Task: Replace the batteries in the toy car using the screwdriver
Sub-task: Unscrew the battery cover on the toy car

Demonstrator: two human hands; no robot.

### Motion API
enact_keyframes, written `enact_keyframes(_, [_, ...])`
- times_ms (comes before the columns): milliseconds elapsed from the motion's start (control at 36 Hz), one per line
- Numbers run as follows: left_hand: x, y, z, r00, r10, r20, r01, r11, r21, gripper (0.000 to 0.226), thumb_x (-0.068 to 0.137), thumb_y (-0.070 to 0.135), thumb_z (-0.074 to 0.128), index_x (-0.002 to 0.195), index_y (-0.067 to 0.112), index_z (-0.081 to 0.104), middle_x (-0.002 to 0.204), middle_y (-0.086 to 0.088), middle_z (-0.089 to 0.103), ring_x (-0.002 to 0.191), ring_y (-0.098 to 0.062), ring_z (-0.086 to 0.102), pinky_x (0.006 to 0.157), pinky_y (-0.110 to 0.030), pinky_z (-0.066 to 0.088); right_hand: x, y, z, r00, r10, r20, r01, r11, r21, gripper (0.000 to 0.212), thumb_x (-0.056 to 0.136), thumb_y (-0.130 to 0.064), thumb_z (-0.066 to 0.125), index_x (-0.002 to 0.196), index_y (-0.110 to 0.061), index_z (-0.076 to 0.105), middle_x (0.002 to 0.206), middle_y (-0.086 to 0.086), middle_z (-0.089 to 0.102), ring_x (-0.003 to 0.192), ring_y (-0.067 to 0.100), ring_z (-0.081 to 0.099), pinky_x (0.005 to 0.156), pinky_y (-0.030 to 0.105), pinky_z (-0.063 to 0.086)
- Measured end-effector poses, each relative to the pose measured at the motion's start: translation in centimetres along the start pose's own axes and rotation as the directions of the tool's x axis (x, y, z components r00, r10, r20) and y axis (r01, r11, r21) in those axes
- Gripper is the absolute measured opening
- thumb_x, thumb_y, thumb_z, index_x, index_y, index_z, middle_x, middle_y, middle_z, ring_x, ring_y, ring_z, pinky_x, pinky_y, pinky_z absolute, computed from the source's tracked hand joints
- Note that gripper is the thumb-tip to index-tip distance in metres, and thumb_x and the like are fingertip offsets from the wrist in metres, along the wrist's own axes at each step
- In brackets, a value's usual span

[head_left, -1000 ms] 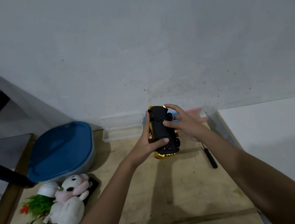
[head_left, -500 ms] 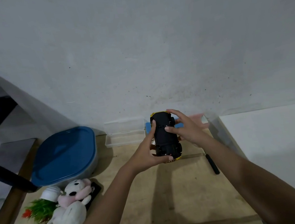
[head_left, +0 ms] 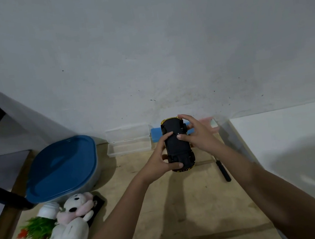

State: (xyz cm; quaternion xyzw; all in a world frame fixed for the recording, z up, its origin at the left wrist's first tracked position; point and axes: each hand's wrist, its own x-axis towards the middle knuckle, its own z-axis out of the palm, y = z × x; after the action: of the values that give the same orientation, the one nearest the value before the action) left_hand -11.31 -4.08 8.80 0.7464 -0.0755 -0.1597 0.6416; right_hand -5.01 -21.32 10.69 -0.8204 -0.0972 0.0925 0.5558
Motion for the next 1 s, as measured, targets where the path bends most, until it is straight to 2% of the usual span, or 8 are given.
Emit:
enact_keyframes(194, [1.0, -1.9, 0.8, 0.996, -0.049, -0.068, 0.041, 0.993, -0.115, 0.087, 0.067, -0.013, 0.072, 0.126, 0.041, 0.038, 0.134, -0.003, 0.043, 0.113, -0.021, 0.052, 0.076, -0.025, 0.054, 0.2, 2.2, -0.1, 0.998, 0.033, 0.055, -0.034, 0.999, 0.022, 0.062, 0.084, -0.018, 0.066, 0.131, -0.046, 0.038, 0.112, 0.006, 0.048, 0.103, 0.027, 0.058, 0.087, 0.048, 0.054])
enact_keyframes(278, [1.3, -3.0, 0.8, 0.992, -0.076, -0.104, 0.062, 0.990, -0.124, 0.087, 0.065, -0.016, 0.072, 0.120, 0.045, 0.041, 0.133, -0.005, 0.043, 0.113, -0.025, 0.052, 0.072, -0.020, 0.052, -0.3, 3.7, -0.9, 0.998, 0.060, -0.028, -0.058, 0.996, 0.064, 0.055, 0.088, -0.010, 0.061, 0.135, -0.032, 0.041, 0.108, 0.002, 0.055, 0.097, 0.015, 0.059, 0.087, 0.028, 0.051])
enact_keyframes(361, [1.5, -3.8, 0.6, 0.984, -0.102, -0.144, 0.083, 0.988, -0.130, 0.086, 0.065, -0.018, 0.070, 0.118, 0.044, 0.041, 0.130, -0.004, 0.045, 0.107, -0.025, 0.054, 0.068, -0.022, 0.053, -1.4, 6.1, -2.3, 0.979, 0.102, -0.174, -0.109, 0.994, -0.028, 0.045, 0.088, -0.003, 0.055, 0.130, -0.018, 0.048, 0.103, 0.000, 0.057, 0.090, 0.009, 0.056, 0.070, 0.010, 0.046])
enact_keyframes(528, [1.9, -4.9, 0.4, 0.975, -0.131, -0.179, 0.104, 0.983, -0.151, 0.086, 0.066, -0.019, 0.069, 0.118, 0.043, 0.040, 0.123, 0.001, 0.048, 0.101, -0.022, 0.057, 0.068, -0.027, 0.055, -4.4, 13.3, -4.4, 0.866, 0.447, -0.226, -0.497, 0.820, -0.284, 0.034, 0.083, -0.027, 0.067, 0.100, -0.013, 0.042, 0.098, 0.010, 0.052, 0.089, 0.023, 0.056, 0.075, 0.037, 0.048])
enact_keyframes(750, [2.7, -4.8, 0.9, 0.969, -0.134, -0.205, 0.099, 0.980, -0.171, 0.084, 0.066, -0.020, 0.068, 0.118, 0.040, 0.040, 0.127, -0.003, 0.047, 0.100, -0.018, 0.056, 0.070, -0.029, 0.056, -5.1, 15.5, -2.0, 0.924, 0.340, -0.175, -0.376, 0.725, -0.576, 0.014, 0.093, -0.021, 0.051, 0.084, -0.014, 0.043, 0.086, 0.005, 0.049, 0.072, 0.018, 0.047, 0.059, 0.027, 0.035])
enact_keyframes(833, [3.0, -3.8, 0.7, 0.968, -0.112, -0.223, 0.084, 0.988, -0.133, 0.084, 0.066, -0.020, 0.068, 0.118, 0.039, 0.040, 0.128, -0.002, 0.047, 0.098, -0.014, 0.056, 0.069, -0.026, 0.055, -3.7, 14.2, -2.0, 0.916, 0.317, -0.247, -0.398, 0.798, -0.452, 0.016, 0.092, -0.017, 0.051, 0.079, -0.010, 0.044, 0.081, 0.011, 0.051, 0.070, 0.027, 0.052, 0.052, 0.027, 0.038])
enact_keyframes(917, [3.3, -2.5, -0.2, 0.966, -0.080, -0.246, 0.051, 0.991, -0.122, 0.083, 0.066, -0.019, 0.068, 0.117, 0.040, 0.040, 0.127, -0.001, 0.048, 0.099, -0.019, 0.056, 0.068, -0.028, 0.055, -2.2, 11.0, -2.4, 0.885, 0.305, -0.352, -0.342, 0.938, -0.047, 0.014, 0.091, -0.010, 0.053, 0.078, -0.014, 0.052, 0.077, 0.011, 0.058, 0.068, 0.029, 0.061, 0.061, 0.035, 0.054])
enact_keyframes(1000, [3.5, -0.7, -1.2, 0.961, -0.035, -0.274, 0.006, 0.994, -0.105, 0.082, 0.067, -0.019, 0.068, 0.117, 0.040, 0.039, 0.127, 0.000, 0.047, 0.100, -0.016, 0.056, 0.065, -0.023, 0.054, -0.7, 6.0, -3.1, 0.874, 0.217, -0.435, -0.123, 0.965, 0.233, 0.011, 0.088, -0.005, 0.060, 0.098, -0.004, 0.063, 0.076, 0.003, 0.061, 0.065, 0.017, 0.061, 0.057, 0.013, 0.052])
